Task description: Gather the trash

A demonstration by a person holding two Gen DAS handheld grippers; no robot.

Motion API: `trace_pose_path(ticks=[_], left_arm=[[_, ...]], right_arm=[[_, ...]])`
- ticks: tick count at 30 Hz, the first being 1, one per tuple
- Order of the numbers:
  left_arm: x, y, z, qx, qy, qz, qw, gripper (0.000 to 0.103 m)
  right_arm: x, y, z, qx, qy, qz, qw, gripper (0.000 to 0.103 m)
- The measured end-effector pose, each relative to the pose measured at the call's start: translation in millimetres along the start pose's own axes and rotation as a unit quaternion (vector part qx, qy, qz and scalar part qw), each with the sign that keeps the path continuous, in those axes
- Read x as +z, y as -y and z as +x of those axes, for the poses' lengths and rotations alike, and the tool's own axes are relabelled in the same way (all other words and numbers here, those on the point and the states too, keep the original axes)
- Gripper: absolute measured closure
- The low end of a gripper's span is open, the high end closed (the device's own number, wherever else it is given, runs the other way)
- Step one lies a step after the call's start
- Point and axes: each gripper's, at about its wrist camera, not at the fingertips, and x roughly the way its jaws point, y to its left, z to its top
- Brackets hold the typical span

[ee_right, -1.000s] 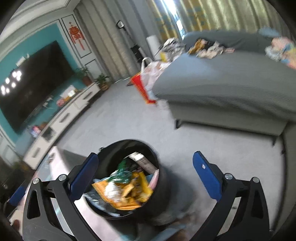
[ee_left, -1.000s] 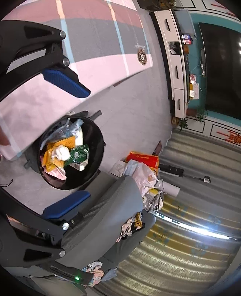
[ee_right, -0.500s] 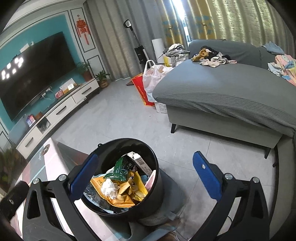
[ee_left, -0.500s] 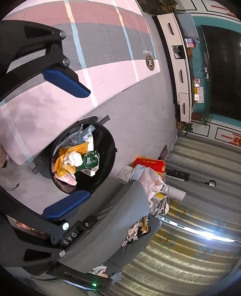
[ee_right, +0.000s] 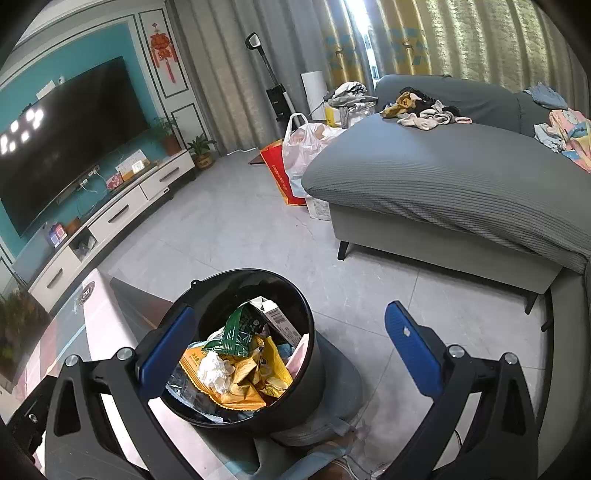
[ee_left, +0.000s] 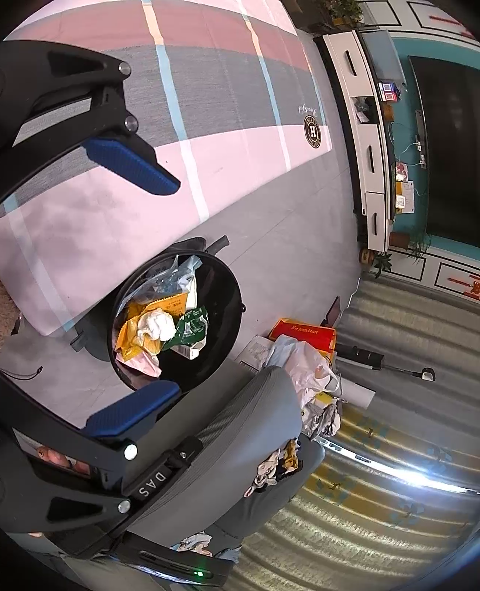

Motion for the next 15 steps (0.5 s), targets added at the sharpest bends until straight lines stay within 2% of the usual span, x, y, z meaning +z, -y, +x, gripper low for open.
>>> trace_pose_path(ticks=[15], left_arm=[[-4.3, -1.3, 5.0, -0.005, -0.011, -0.002, 0.9999, 0.003]], right_arm=[[0.5, -1.6, 0.9, 0.005, -0.006, 0.0, 1.0, 0.003]])
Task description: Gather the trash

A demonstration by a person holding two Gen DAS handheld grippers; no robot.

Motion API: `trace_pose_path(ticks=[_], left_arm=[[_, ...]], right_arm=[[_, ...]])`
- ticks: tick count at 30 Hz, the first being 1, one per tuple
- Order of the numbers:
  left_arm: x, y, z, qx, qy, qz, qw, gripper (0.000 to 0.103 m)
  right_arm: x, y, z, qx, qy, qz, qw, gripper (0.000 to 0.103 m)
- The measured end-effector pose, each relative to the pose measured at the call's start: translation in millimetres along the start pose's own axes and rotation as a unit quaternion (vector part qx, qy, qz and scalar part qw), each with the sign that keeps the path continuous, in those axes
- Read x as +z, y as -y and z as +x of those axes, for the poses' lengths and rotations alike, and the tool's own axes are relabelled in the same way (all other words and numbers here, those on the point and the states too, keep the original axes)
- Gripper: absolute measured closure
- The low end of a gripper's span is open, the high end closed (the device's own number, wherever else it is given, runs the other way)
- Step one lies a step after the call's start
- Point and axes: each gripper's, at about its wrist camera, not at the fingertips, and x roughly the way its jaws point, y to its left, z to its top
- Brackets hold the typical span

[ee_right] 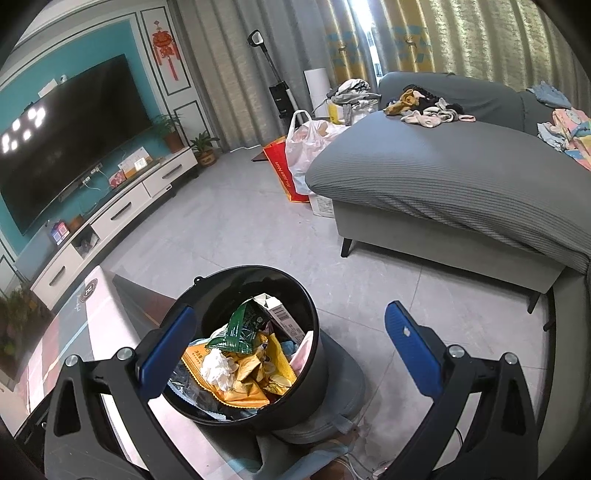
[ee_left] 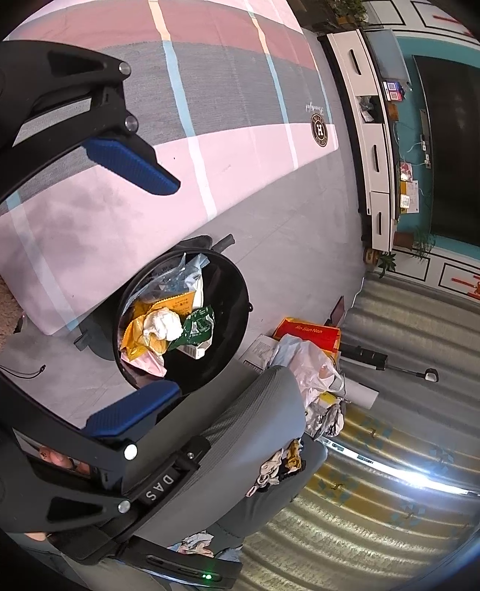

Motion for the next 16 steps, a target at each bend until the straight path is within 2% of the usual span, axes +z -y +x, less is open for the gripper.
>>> trace_pose_path(ticks=[16], left_arm=[[-1.8, 2.0, -2.4, 0.0, -0.001, -0.003, 1.0, 0.003]], right_arm=[[1.0, -0.1, 0.9, -0.003, -0.001, -0.004, 1.0, 0.003]])
